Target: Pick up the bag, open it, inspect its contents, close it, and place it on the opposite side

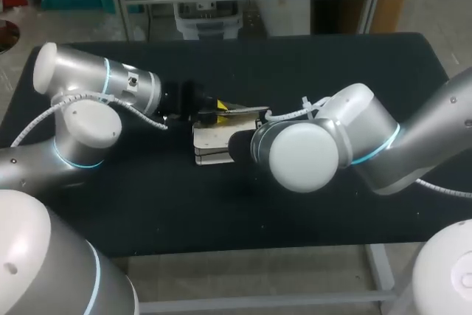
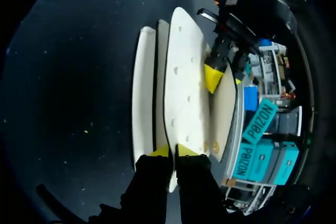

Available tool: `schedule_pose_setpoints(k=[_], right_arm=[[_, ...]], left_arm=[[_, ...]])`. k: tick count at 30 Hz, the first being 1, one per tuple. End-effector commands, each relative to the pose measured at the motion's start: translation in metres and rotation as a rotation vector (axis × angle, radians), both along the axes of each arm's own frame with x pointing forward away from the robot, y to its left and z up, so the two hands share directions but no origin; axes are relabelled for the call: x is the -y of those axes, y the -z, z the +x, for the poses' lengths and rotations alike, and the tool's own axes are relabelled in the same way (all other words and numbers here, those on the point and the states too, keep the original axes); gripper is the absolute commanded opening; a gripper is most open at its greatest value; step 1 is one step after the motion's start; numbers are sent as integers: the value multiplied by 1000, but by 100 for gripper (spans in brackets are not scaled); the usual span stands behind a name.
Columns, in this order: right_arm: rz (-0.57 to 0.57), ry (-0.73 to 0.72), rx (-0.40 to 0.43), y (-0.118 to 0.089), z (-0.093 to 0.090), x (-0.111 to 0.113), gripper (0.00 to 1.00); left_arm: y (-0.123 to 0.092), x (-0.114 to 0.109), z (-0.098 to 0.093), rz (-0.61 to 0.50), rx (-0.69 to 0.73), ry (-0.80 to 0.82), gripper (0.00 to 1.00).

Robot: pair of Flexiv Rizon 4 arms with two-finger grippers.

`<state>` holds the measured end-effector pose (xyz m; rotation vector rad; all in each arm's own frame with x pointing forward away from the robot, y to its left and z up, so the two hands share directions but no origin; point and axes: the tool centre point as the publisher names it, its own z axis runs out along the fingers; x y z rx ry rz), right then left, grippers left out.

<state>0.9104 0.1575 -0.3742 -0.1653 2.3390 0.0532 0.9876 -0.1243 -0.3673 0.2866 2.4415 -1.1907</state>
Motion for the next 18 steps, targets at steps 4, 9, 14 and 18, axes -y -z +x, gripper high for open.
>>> schedule_pose_setpoints(k=[4,9,14,18], right_arm=[[28,-10,139,4,-1,3,0],[28,-10,139,4,-1,3,0],[28,-10,139,4,-1,3,0],[28,-10,139,4,-1,3,0]], left_arm=[[-16,-8,-2,-72,23,-35,55],[-26,-10,1,-106,15,-29,35],[-28,-8,6,-105,15,-28,22],[-29,-6,9,-103,13,-26,11]])
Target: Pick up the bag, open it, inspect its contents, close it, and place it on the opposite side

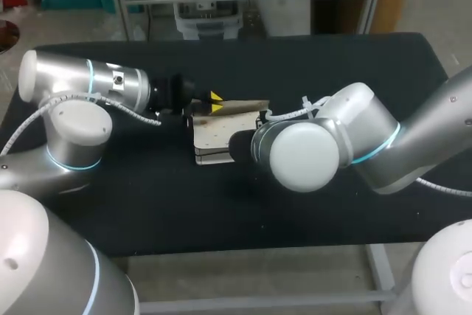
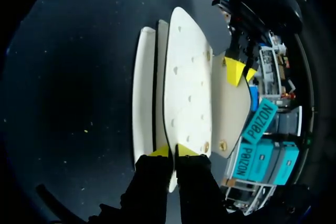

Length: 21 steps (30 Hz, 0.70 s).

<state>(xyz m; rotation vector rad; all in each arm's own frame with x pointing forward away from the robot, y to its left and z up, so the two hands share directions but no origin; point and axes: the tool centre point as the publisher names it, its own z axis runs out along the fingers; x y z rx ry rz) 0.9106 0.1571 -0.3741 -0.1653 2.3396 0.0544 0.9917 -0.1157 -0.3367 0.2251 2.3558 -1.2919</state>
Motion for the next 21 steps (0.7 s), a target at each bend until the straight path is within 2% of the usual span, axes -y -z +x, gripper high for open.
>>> schedule_pose_setpoints(k=[1,3,4,10,14,21], right_arm=[[27,-9,140,4,-1,3,0],[27,-9,140,4,-1,3,0],[27,-9,140,4,-1,3,0],[27,-9,140,4,-1,3,0],[27,-9,140,4,-1,3,0],[27,-9,140,4,-1,3,0]], left_arm=[[0,2,5,0,-3,13,11],[0,3,5,5,1,13,8],[-1,3,5,8,1,21,0],[5,2,-11,34,41,59,0],[20,4,-27,47,126,102,0],[37,6,-39,60,247,119,0]])
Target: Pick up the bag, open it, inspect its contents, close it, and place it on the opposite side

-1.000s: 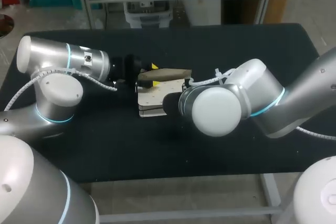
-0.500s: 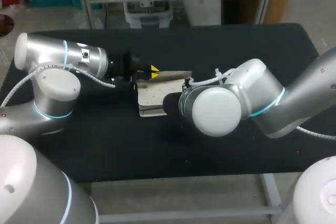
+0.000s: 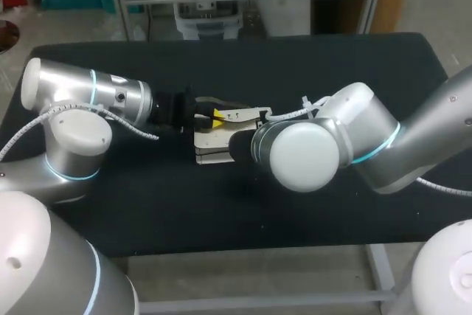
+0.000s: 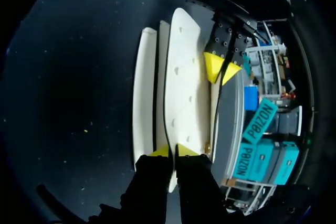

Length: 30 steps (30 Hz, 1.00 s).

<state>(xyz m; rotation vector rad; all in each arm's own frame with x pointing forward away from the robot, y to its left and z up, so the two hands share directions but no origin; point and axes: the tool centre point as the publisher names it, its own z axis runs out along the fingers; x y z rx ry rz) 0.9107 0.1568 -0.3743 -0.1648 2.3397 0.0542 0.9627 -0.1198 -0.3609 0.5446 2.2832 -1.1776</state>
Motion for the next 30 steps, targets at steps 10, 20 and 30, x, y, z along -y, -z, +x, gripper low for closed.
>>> schedule_pose_setpoints(k=[10,20,30], right_arm=[[27,-10,140,4,-1,3,0],[27,-10,140,4,-1,3,0],[27,-10,140,4,-1,3,0]], left_arm=[[12,-2,-17,-46,190,-33,0],[16,-17,-16,-87,191,-66,0],[21,0,-15,-47,230,26,0]])
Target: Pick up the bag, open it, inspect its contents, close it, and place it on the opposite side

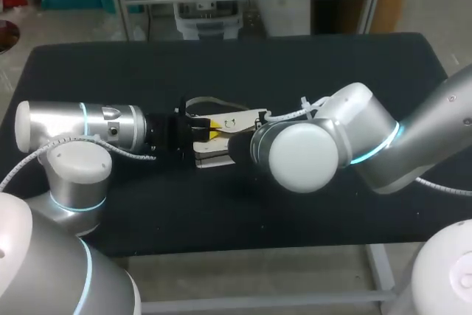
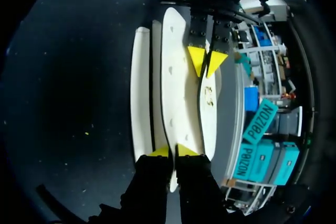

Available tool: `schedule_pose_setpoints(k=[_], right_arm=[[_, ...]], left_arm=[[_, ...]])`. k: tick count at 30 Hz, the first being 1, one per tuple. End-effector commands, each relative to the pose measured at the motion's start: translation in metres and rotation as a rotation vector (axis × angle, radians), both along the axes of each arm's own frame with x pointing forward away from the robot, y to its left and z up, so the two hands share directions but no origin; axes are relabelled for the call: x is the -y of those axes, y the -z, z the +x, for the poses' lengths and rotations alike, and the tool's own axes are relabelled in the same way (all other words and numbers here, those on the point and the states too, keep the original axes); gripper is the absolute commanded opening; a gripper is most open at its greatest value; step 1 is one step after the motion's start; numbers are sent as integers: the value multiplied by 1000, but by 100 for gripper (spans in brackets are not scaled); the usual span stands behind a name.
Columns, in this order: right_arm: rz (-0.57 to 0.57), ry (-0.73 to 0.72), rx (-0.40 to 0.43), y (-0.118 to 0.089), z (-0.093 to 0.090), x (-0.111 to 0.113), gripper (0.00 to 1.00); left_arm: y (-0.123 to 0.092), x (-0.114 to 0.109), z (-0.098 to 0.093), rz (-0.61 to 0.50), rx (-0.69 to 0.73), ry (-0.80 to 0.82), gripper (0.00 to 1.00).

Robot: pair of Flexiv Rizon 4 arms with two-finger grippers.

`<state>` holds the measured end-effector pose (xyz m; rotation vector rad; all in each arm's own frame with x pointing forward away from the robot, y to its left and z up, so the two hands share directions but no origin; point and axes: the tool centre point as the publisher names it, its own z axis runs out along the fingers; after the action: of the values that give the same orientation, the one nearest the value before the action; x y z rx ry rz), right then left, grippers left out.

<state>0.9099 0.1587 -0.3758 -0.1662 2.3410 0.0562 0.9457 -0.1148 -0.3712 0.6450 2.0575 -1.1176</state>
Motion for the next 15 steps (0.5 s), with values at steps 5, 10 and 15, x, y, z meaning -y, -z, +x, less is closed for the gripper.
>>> schedule_pose_setpoints(k=[5,10,15], right_arm=[[27,-8,142,2,0,4,0],[27,-8,142,2,0,4,0],[27,-8,142,2,0,4,0]], left_arm=[[9,-1,10,21,-17,19,0],[2,-18,16,7,-51,26,0],[1,-27,19,-2,-74,40,0]])
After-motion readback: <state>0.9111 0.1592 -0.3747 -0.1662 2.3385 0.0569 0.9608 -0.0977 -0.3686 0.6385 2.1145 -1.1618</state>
